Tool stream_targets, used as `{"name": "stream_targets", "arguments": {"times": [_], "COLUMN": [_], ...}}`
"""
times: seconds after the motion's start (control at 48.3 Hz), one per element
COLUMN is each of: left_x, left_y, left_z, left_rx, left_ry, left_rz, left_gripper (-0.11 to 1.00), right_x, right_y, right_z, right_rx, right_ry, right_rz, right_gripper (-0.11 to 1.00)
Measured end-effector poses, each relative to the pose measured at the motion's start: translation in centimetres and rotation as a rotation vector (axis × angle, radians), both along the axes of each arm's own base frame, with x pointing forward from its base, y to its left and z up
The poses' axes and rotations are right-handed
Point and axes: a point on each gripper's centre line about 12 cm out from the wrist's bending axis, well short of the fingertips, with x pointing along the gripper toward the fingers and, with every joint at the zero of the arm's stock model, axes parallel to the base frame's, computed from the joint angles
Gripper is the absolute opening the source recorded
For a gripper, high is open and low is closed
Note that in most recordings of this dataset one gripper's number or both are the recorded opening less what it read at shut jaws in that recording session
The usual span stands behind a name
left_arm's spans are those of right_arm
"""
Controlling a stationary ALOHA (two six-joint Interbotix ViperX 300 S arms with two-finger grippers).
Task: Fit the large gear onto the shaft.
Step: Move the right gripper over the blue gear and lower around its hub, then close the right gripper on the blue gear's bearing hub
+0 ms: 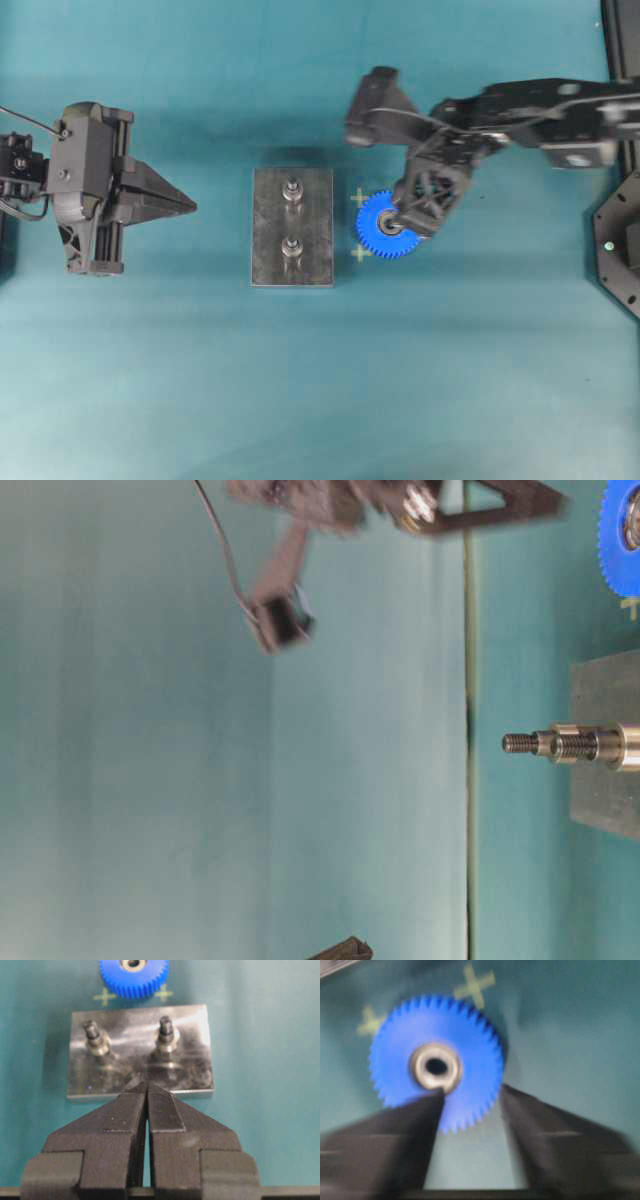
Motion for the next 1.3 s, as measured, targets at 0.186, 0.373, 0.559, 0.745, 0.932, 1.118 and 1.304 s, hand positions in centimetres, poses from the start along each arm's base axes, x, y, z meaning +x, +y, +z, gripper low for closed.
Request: {"name": "stream_targets", "arguments": {"times": [0.186, 0.373, 0.559, 0.745, 0.932, 1.118, 1.304], "left_x": [0.0, 0.0, 0.0, 0.1, 0.2, 0.3, 0.4], "left_y": [0.0, -0.1, -0.1, -0.1, -0.1, -0.1, -0.1], "left_z": [0.0, 0.0, 0.0, 0.1, 0.2, 0.2, -0.1], "left_rx": [0.000, -0.001, 0.000, -0.001, -0.004, -0.005, -0.006], "left_ry": [0.000, 0.000, -0.005, -0.017, -0.034, -0.045, -0.039], "left_rz": [-0.002, -0.002, -0.003, -0.004, -0.003, -0.003, -0.002], "left_gripper": [0.00, 0.00, 0.00, 0.00, 0.00, 0.00, 0.00], "right_x": [1.0, 1.1, 1.0, 0.9, 1.0, 1.0, 1.3], "right_y": [0.2, 0.2, 0.1, 0.1, 0.2, 0.2, 0.1], "right_z": [-0.8, -1.7, -2.5, -2.9, -3.4, -4.0, -3.8], "right_rx": [0.000, 0.001, -0.007, -0.006, -0.009, -0.008, -0.006], "right_ry": [0.006, 0.028, 0.058, 0.070, 0.093, 0.132, 0.133], "right_rz": [0.011, 0.016, 0.028, 0.029, 0.043, 0.054, 0.055], "right_gripper": [0.88, 0.88, 0.88, 0.88, 0.88, 0.88, 0.76]}}
